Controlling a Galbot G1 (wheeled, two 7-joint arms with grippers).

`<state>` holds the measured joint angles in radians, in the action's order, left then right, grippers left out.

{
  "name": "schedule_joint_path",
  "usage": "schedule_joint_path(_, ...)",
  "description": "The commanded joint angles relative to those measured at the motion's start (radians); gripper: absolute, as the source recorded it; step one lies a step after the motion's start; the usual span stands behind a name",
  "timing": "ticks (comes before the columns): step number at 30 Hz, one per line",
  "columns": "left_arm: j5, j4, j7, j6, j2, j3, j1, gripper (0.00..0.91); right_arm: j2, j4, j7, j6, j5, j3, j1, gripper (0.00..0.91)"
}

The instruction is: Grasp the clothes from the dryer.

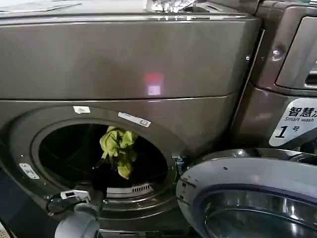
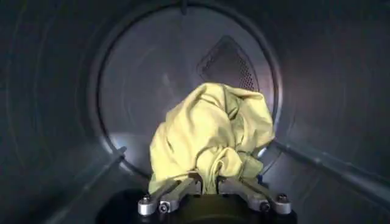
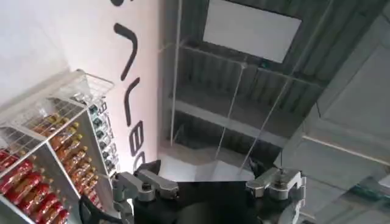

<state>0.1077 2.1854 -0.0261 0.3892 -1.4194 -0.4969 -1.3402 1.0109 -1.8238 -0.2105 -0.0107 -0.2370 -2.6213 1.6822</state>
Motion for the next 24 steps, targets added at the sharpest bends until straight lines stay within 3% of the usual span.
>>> schedule_joint_path(1,0.012,0.026,-0.013,0.0,-0.003,-0.003,-0.034,0.0,-0.002,0.005,0.001,0.0,0.001,-0.001,0.003,0.907)
schedule_joint_path(24,0.019,0.029,-0.012,0.003,0.01,-0.009,-0.036,0.0,-0.001,0.002,-0.022,0.013,0.0,-0.006,0.002,0.907)
